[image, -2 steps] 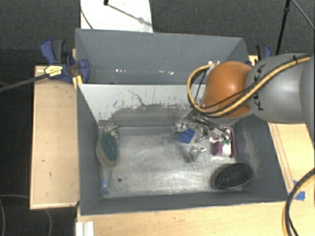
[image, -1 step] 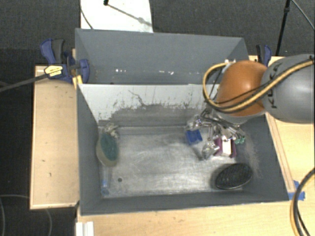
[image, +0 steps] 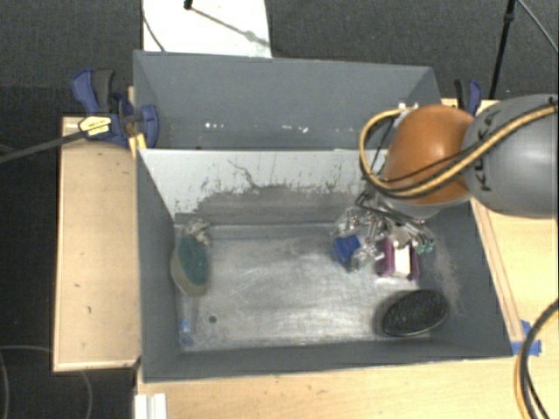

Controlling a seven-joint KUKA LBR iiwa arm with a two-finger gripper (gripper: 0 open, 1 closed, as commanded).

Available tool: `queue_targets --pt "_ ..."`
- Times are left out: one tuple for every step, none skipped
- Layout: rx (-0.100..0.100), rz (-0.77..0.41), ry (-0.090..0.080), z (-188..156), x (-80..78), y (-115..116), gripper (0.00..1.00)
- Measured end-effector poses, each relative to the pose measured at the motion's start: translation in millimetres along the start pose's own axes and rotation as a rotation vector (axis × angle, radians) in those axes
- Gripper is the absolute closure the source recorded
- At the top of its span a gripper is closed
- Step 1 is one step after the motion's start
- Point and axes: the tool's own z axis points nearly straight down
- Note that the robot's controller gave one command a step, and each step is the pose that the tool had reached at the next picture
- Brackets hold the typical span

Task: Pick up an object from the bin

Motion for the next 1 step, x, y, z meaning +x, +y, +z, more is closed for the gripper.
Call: queue_targets --pt "-0.001 -0.325 0.005 -199.8 10.5 8.6 1.00"
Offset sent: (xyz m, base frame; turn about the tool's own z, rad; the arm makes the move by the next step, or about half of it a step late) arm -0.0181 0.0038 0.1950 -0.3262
